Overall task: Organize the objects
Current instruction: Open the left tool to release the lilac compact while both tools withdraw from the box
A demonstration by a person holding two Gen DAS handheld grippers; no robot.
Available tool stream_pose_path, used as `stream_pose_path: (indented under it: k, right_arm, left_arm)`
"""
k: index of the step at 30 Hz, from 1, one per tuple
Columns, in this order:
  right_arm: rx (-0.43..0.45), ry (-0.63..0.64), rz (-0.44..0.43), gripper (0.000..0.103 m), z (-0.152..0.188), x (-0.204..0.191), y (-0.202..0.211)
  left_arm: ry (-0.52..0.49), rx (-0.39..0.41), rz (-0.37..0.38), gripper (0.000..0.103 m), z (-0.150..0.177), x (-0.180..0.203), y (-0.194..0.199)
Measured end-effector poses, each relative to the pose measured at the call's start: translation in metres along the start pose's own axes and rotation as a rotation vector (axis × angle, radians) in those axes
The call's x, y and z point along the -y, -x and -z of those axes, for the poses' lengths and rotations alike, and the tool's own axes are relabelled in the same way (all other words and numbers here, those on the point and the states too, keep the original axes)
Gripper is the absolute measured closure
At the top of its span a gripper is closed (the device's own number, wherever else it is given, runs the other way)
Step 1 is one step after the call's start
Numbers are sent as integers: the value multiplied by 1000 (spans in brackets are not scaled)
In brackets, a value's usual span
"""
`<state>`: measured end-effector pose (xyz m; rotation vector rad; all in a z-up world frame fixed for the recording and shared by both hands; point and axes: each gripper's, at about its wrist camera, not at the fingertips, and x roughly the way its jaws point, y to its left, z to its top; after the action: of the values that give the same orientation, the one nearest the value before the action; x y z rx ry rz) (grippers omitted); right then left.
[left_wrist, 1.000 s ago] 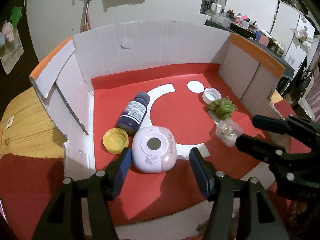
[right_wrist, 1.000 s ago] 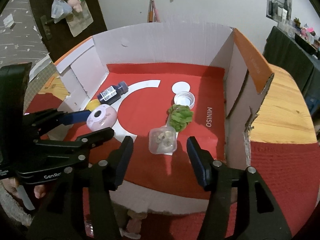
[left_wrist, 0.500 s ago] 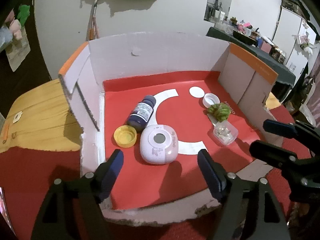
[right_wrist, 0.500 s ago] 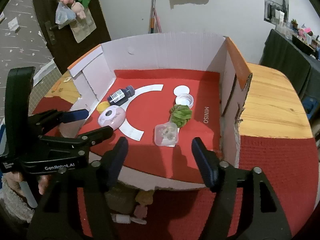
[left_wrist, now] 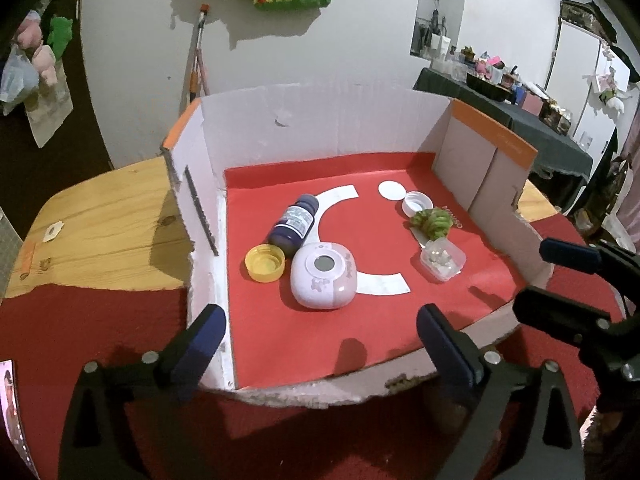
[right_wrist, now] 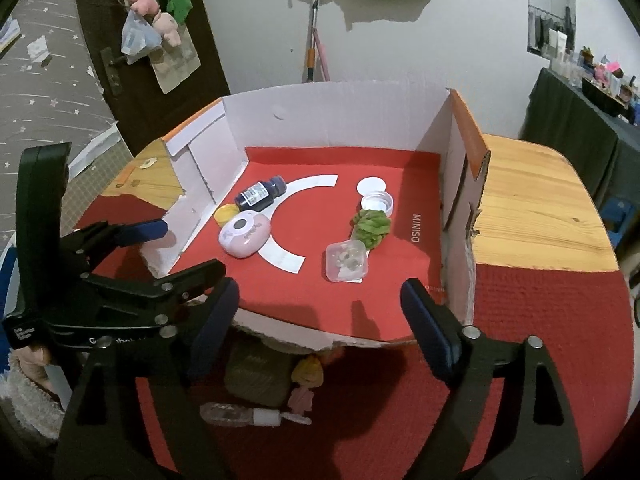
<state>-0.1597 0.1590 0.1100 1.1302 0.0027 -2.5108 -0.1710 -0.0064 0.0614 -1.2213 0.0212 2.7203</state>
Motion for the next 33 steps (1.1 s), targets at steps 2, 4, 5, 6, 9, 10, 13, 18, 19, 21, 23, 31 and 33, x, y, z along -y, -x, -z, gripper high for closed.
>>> stream_pose_path:
  k: [2,4,5,6,9,10,13,18,19,21,23,31,33]
  right_arm:
    - [7,0,-1,19,1,-2,4]
    - [12,3,-1,19,3,-3,7]
    - [14,6,-1,18,3,-4,9]
    - [15,8,-1,17,4,-5,10]
    - [20,11,-3,13,7,-8,14]
    - [21,11,-5,13,8,-8,15]
    - [29,10,-11,11,10,-10,19]
    - [41,17,-15,8,15,-12,25]
    - [42,17,-17,8,16,-13,26]
    - [47,18,-19,8,18,-14,29]
    - [49,18,-21,8,21,-14,31]
    - [51,17,-29,8,32,-16,36]
    - [51,19,-29,8,34,-17,38]
  left_arm:
    - [0,8,-1,3,1,-1,3]
    - [1,16,-2,1,3,-1,7]
    - [1,20,-4,0,4,-1,8]
    - [1,24,-6,0,5,-1,10]
    - [2,27,-10,0,8,-1,13]
    - [2,27,-11,0,9,-1,14]
    - [0,28,-14,0,10,-1,15]
    - [7,35,-18,0,17,-1,23]
    - [9,36,-18,0,18,-1,24]
    - [10,38,-18,0,20,-1,27]
    - [6,39,-22,0,23,1,30]
    - [-1,43,-30,0,29,6,36]
    - [-5,44,-32,0,32,9,39]
